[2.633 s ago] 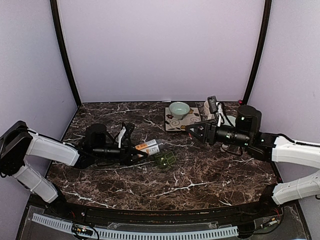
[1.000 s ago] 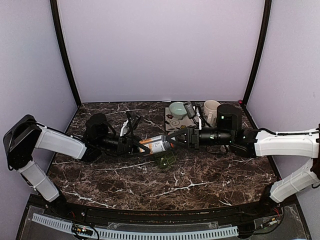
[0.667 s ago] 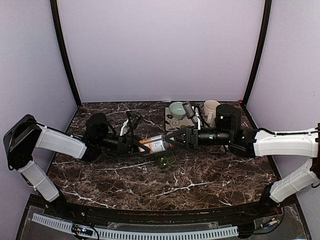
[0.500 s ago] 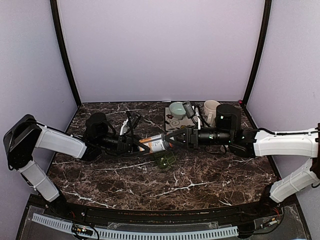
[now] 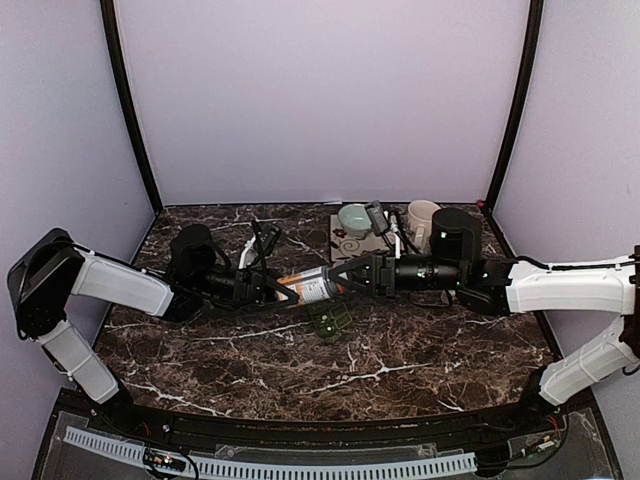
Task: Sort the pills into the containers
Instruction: Screw the lid of the pill bottle onto the pill bottle.
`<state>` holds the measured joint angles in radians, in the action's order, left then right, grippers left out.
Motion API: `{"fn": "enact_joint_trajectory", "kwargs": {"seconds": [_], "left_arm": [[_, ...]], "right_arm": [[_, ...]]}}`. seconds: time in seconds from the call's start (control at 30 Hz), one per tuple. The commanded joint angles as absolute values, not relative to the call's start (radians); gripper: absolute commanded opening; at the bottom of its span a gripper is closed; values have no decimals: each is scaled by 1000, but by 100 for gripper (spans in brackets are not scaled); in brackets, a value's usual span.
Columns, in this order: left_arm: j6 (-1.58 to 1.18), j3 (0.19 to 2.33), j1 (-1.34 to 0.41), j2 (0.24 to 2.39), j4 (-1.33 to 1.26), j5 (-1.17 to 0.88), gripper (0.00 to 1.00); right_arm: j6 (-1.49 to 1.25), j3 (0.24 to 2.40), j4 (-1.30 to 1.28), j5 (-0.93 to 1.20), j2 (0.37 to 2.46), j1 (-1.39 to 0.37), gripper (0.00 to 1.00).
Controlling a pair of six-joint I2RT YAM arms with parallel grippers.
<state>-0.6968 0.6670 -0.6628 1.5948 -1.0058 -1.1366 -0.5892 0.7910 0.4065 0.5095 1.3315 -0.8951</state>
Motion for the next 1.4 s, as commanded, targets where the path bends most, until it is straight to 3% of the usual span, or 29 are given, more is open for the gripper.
{"fn": "enact_joint_trajectory", "kwargs": {"seconds": [0.0, 1.37], "left_arm": [[-703, 686, -663, 1591, -1079, -1169, 0], [-741, 753, -693, 1645, -1069, -1230, 0]], "right_arm": [[-595, 815, 443, 492, 1347, -907, 46], [-609, 851, 471, 562, 1411, -911, 47]]}}
